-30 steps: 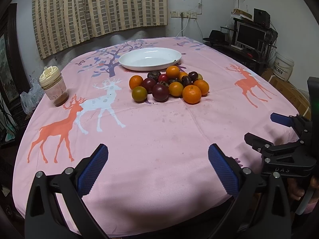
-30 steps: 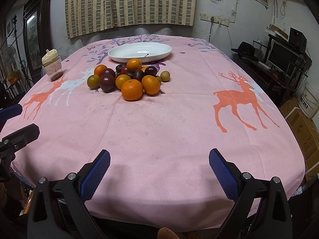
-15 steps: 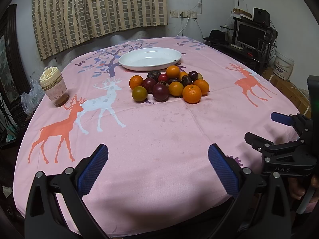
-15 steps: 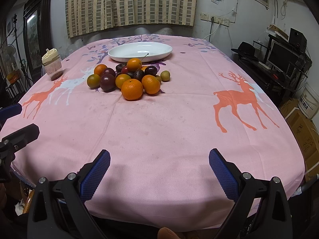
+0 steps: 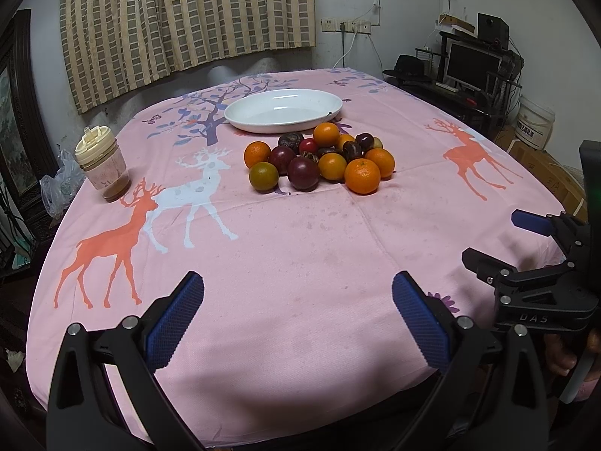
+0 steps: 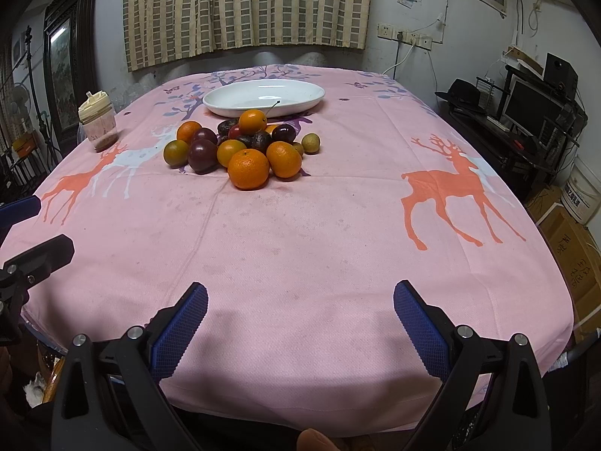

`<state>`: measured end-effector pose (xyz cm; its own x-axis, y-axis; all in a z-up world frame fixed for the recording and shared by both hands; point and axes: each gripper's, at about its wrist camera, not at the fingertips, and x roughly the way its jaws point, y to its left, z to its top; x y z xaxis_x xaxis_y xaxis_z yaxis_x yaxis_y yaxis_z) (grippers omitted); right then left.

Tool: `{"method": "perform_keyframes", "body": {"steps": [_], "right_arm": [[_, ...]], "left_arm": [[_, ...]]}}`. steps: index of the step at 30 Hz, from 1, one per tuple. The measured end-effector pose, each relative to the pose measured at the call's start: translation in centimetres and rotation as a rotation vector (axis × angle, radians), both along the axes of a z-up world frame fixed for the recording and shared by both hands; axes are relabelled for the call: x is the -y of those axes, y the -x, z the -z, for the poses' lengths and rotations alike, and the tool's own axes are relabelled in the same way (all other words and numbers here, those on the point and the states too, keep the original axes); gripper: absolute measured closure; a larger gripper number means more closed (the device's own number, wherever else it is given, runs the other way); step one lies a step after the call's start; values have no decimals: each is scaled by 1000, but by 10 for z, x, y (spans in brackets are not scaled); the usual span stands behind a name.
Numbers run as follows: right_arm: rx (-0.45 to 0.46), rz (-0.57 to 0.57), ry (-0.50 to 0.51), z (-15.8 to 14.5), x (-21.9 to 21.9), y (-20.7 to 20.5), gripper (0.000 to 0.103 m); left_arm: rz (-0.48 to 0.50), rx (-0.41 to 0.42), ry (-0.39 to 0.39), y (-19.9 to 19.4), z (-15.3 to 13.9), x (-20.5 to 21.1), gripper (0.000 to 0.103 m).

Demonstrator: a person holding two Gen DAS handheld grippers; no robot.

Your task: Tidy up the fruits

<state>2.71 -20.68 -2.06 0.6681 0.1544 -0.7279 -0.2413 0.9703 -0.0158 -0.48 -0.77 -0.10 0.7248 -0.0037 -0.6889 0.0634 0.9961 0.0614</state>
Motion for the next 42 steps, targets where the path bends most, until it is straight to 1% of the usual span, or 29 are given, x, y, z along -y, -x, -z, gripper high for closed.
{"method": "perform_keyframes", "body": {"steps": [17,20,23,25,29,30,32,33,34,35,36,38,41,42], "right_arm": [[-2,-2,1,1,0,0,4],[-11,-4,2,4,-6,4,4],[-23,-8,-1,5,-3,-4,4],[-29,-14,-5,11,-2,-6,4],[-31,-38,-63,5,-3,-18,4],[-29,-46,-73,3,-5,-22,5],[-22,-74,-81,-1,-13,-33,16],[-20,-88,-80,-2,-19,-39,18],[-23,-107,-78,-3,-26,-47,22],[-29,-121,-79,-3,-33,-55,28],[-37,-131,-83,-3,-38,-61,32],[-70,-158,-105,0,-51,-81,45],[-118,-163,-110,9,-62,-103,54],[-131,-165,-109,13,-65,-109,55]], "left_arm": [[0,-5,1,1,2,-2,5],[-1,-12,4,1,5,-5,5],[-2,-25,11,-4,10,-9,5],[-3,-36,20,-9,14,-14,5],[-19,-60,56,-23,22,-28,5],[-23,-65,64,-27,23,-32,5],[-34,-69,77,-34,26,-42,5],[-37,-70,85,-36,27,-47,5],[-37,-70,95,-38,28,-50,5],[-38,-70,105,-40,28,-54,5],[-39,-68,111,-42,29,-57,5],[-42,-58,120,-44,29,-64,5],[-46,-51,143,-49,31,-74,5],[-47,-55,151,-51,32,-77,5]]}}
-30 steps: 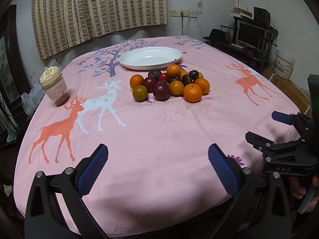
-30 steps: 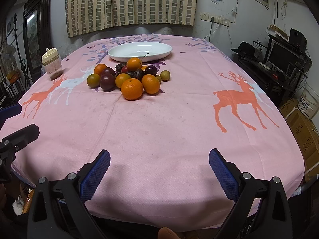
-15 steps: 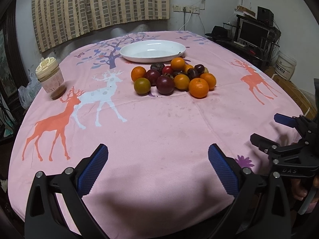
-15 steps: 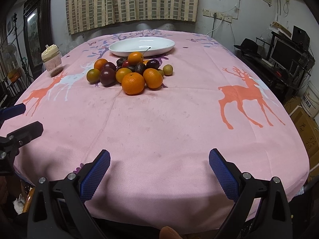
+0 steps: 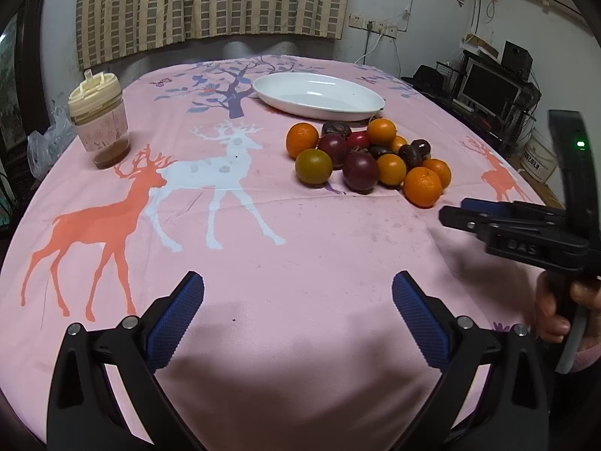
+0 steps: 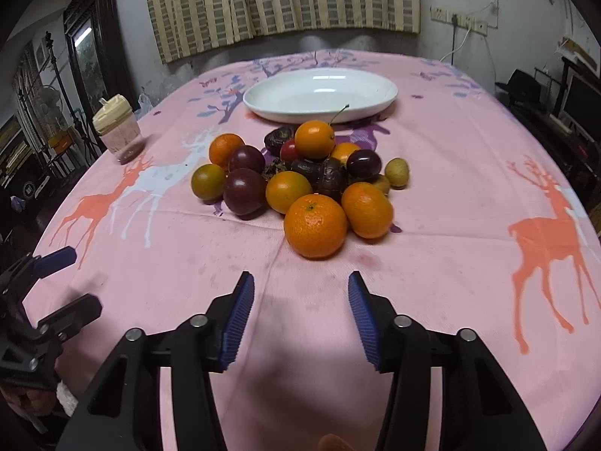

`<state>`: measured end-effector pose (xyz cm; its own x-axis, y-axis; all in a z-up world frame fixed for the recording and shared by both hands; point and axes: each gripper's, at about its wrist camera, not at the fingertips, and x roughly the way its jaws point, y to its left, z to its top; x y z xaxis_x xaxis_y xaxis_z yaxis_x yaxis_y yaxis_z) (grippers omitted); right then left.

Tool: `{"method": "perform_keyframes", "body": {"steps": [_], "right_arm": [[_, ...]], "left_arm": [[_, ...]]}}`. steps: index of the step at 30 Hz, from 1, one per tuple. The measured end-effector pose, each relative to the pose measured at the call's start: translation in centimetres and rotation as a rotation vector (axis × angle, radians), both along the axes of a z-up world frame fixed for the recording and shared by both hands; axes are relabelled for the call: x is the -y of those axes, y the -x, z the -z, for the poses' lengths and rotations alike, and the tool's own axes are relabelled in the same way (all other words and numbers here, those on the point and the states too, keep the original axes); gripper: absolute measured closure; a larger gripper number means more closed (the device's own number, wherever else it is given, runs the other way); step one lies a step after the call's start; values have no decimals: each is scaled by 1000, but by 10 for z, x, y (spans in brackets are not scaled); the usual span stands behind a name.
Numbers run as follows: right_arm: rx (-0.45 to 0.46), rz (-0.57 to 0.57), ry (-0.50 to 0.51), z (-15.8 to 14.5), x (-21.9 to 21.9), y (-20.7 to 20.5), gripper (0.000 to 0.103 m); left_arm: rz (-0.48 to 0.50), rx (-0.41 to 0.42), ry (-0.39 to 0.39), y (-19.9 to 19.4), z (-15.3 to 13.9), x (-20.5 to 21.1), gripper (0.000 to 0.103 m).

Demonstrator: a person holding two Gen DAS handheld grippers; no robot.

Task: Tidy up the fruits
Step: 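Reach the right tool to the large mandarin orange and close on it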

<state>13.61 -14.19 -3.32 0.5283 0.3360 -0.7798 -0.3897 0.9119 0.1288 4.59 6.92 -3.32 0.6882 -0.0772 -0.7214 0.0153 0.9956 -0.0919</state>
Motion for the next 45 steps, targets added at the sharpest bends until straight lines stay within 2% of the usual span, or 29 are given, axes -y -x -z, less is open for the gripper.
{"method": "perform_keyframes", "body": {"steps": [2,4,10,13,22,29,33,39,45], "right_arm": [[-29,0,13,8,-6,-13,63],[-48,4,18,14,-10,-21,65],[-55,17,72,13,-18,-27,65],[-60,20,71,13,-20,-21,69],[-66,17,108,14,-26,-25,68],[-85,5,37,14,-14,-21,71],[-83,1,33,12,-17,-21,71],[-85,30,3,12,-12,-35,72],[-81,33,7,14,-9,-52,69]], "left_arm": [[-5,-6,-8,-4,2,-4,5],[-16,0,-20,-5,3,-6,5],[-30,-9,9,-10,9,-16,5],[-38,-18,14,-12,13,-19,5],[-43,-22,46,-17,16,-23,5],[-42,-40,62,-20,17,-23,5],[-18,-41,49,-26,9,-22,5],[14,12,3,-54,-13,-23,5],[101,-20,-27,-94,-9,-10,5]]}}
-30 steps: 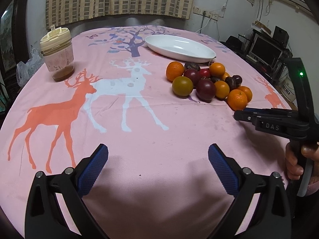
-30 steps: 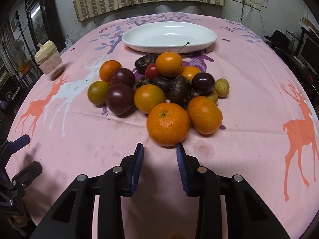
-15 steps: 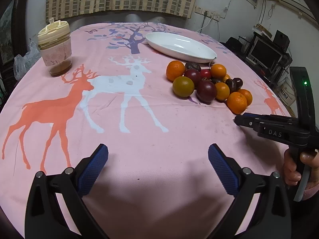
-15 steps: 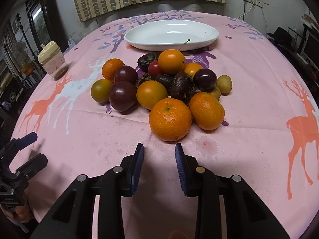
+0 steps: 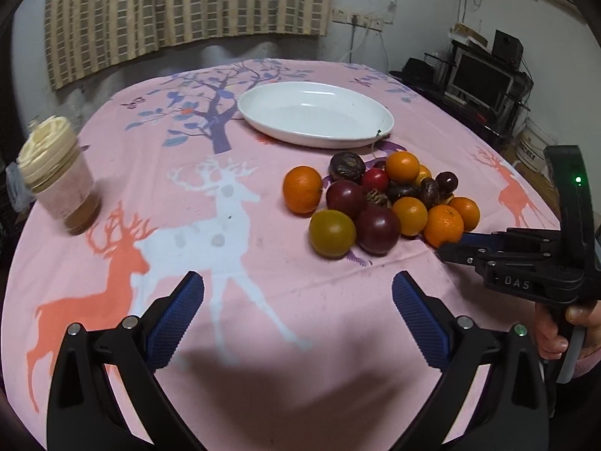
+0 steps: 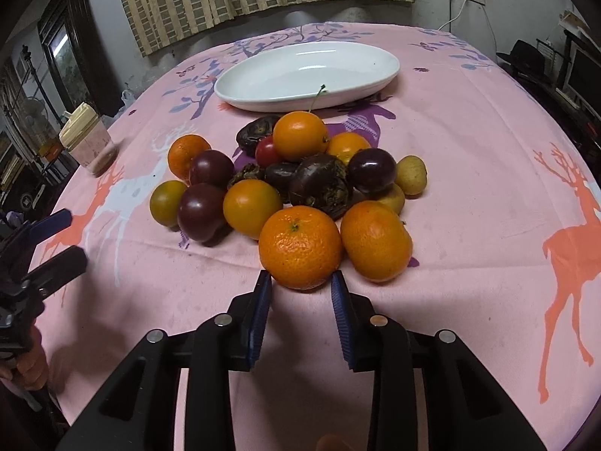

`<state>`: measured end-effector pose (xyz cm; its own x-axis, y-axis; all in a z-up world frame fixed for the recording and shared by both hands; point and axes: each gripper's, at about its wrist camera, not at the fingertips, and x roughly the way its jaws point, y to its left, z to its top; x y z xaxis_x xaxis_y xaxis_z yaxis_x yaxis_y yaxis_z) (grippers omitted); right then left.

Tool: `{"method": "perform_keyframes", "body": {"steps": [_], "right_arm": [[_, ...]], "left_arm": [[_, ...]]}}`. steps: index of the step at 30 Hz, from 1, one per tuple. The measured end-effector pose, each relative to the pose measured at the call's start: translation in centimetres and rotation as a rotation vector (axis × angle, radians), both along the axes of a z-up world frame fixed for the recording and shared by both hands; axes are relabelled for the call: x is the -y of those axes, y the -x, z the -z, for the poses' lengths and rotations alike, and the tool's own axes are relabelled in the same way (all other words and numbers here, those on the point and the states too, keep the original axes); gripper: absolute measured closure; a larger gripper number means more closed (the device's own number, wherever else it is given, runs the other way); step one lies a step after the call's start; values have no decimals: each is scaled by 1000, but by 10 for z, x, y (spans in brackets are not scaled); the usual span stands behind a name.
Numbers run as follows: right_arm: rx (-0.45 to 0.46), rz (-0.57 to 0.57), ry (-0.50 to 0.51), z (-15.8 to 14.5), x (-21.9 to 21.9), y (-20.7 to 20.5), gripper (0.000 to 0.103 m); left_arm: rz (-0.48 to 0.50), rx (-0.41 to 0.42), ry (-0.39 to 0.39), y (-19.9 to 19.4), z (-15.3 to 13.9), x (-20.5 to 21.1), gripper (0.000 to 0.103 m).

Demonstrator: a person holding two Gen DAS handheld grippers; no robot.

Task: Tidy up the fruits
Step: 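Reach the right tool to the large mandarin orange and close on it, then carry the mandarin onto the white plate with the right tool while the left tool grasps an orange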

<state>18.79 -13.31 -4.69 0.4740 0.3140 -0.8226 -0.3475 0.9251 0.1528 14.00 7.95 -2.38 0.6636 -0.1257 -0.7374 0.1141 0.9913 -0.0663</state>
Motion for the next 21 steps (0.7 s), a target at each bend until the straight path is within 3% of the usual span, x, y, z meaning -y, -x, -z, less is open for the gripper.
{"method": "perform_keyframes", "body": {"steps": [2,6,13,21], "right_arm": [[7,-1,15,1,-3,-5,69],[10,-4,2,3,-4,-15,63],[8,9,-36,3,-1,-25,58],[-2,17,-78,4,2,-32,56]], "left_arm": [[23,-15,11,-13,4,3,6],[62,-51,-2,-37,14,12,26],[92,-75,11,-56,28,16,27],[121,-61,41,-62,29,15,37]]}}
